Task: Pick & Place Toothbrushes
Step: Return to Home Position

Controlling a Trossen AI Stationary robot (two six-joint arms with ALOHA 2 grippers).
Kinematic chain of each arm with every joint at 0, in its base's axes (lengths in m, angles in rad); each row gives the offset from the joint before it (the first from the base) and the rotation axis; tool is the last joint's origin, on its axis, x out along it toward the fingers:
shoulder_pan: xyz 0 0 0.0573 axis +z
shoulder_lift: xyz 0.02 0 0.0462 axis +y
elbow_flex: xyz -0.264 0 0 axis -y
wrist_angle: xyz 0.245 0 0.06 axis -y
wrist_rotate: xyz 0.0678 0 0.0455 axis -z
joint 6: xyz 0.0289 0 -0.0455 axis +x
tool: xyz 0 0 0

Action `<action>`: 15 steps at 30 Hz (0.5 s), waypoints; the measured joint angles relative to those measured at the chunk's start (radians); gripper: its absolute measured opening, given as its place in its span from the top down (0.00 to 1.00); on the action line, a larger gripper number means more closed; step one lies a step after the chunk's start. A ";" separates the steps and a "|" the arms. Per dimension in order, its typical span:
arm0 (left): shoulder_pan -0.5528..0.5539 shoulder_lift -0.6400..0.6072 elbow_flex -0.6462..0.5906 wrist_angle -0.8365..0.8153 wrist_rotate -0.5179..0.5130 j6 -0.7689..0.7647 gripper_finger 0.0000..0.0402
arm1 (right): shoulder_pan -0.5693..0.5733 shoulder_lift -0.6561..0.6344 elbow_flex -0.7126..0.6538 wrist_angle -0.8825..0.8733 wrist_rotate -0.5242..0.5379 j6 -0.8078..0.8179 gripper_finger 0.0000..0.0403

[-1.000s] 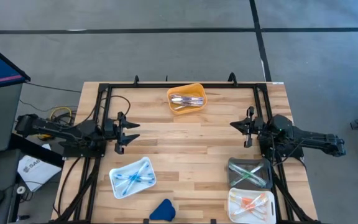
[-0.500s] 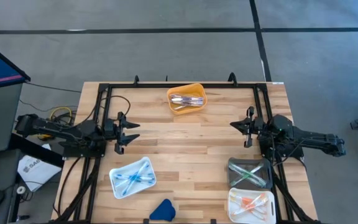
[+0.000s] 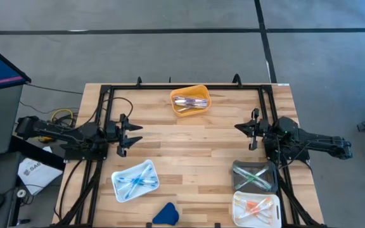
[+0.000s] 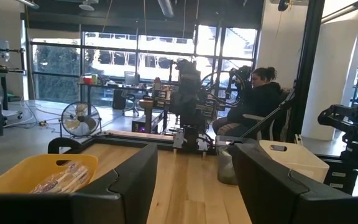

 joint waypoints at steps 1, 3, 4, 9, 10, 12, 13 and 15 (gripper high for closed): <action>0.000 0.000 0.000 0.000 0.000 0.000 0.49 | 0.000 0.000 0.000 0.000 0.000 0.000 1.00; 0.000 0.000 0.000 0.000 0.000 0.000 0.49 | 0.000 0.000 0.000 0.000 0.000 0.000 1.00; 0.000 0.000 0.000 0.000 0.000 0.000 0.49 | 0.000 0.000 0.000 0.000 0.000 0.000 1.00; 0.000 0.000 0.000 0.000 0.000 0.000 0.49 | 0.000 0.000 0.000 0.000 0.000 0.000 1.00; 0.000 0.000 0.000 0.000 0.000 0.000 0.49 | 0.000 0.000 0.000 0.000 0.000 0.000 1.00; 0.000 0.000 0.000 0.000 0.000 0.000 0.49 | 0.000 0.000 0.000 0.000 0.000 0.000 1.00; 0.000 0.000 0.000 0.000 0.001 0.000 0.49 | 0.000 0.000 0.000 0.000 0.000 0.000 1.00; 0.000 0.000 0.000 0.000 0.001 0.000 0.49 | 0.000 0.000 0.000 0.000 0.000 0.000 1.00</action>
